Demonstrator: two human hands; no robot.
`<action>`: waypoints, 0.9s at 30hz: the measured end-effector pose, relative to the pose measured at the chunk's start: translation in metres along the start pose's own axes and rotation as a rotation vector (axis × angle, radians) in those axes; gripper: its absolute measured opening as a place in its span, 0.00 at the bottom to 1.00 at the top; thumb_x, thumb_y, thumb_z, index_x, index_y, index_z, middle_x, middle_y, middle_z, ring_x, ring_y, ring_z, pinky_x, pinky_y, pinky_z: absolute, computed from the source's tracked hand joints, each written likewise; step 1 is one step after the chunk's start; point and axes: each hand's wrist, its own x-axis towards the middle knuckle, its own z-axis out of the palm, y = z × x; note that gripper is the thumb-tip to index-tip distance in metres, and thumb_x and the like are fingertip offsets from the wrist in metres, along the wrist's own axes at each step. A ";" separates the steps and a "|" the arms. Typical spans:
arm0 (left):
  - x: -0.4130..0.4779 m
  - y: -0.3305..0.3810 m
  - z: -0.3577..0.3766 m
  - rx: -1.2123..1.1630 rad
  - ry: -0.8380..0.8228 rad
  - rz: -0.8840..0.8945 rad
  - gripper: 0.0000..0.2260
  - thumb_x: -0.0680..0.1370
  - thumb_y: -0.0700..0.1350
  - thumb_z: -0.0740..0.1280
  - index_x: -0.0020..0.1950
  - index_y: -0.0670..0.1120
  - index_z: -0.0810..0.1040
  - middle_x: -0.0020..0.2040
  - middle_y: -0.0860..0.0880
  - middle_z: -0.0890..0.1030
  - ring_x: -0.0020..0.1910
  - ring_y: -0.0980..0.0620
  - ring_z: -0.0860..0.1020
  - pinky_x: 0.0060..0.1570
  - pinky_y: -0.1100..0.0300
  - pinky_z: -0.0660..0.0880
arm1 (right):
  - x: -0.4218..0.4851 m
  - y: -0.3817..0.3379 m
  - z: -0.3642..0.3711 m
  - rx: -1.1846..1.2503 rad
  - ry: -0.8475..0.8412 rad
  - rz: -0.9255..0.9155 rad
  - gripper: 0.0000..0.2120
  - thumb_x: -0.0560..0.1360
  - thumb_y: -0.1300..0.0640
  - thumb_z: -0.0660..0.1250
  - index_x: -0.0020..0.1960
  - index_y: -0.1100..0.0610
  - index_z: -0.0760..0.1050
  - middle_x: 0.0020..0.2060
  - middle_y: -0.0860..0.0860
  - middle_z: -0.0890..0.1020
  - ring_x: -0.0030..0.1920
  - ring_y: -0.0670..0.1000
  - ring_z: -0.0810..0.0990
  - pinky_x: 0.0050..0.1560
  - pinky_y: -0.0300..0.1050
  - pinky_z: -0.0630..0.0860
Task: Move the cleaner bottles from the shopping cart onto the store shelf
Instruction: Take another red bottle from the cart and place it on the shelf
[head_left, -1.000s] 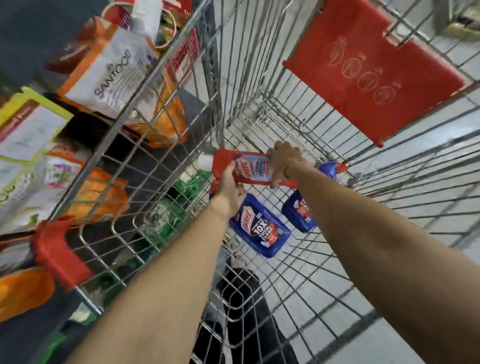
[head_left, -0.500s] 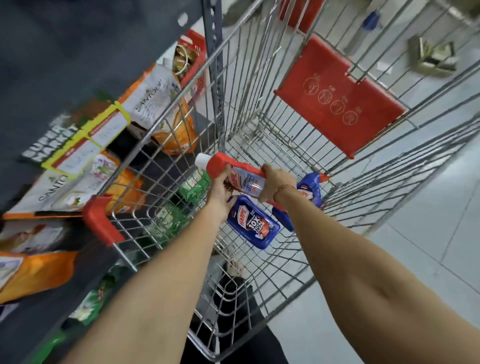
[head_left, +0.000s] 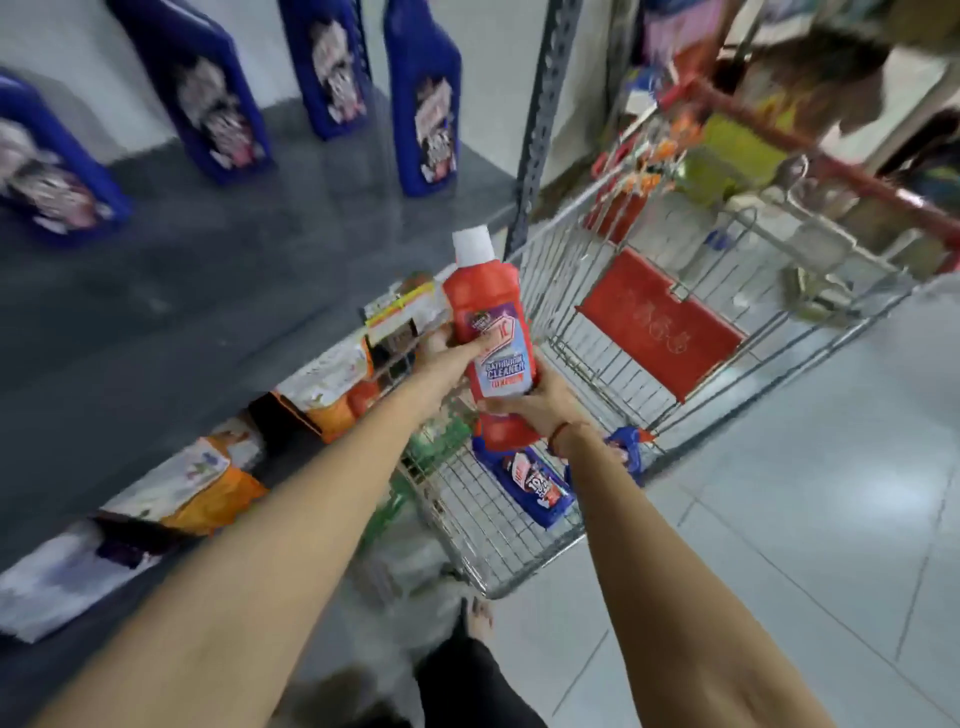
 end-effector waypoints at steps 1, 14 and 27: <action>-0.012 0.016 -0.010 0.027 0.020 0.071 0.09 0.72 0.39 0.71 0.50 0.44 0.78 0.40 0.54 0.84 0.31 0.63 0.81 0.30 0.69 0.76 | -0.007 -0.015 0.008 0.011 -0.022 -0.042 0.27 0.60 0.69 0.77 0.58 0.63 0.74 0.46 0.53 0.80 0.32 0.34 0.79 0.31 0.23 0.72; -0.159 0.182 -0.204 0.296 0.356 0.580 0.09 0.70 0.44 0.73 0.46 0.51 0.77 0.45 0.55 0.81 0.37 0.68 0.80 0.44 0.68 0.77 | -0.043 -0.223 0.166 -0.147 -0.367 -0.516 0.37 0.53 0.54 0.79 0.60 0.53 0.70 0.57 0.57 0.81 0.56 0.56 0.80 0.60 0.59 0.76; -0.269 0.137 -0.361 0.311 0.681 0.506 0.18 0.69 0.40 0.74 0.57 0.44 0.76 0.53 0.50 0.81 0.46 0.63 0.80 0.46 0.71 0.77 | -0.120 -0.232 0.359 -0.119 -0.558 -0.631 0.32 0.59 0.58 0.80 0.60 0.57 0.72 0.56 0.55 0.81 0.53 0.52 0.79 0.57 0.46 0.76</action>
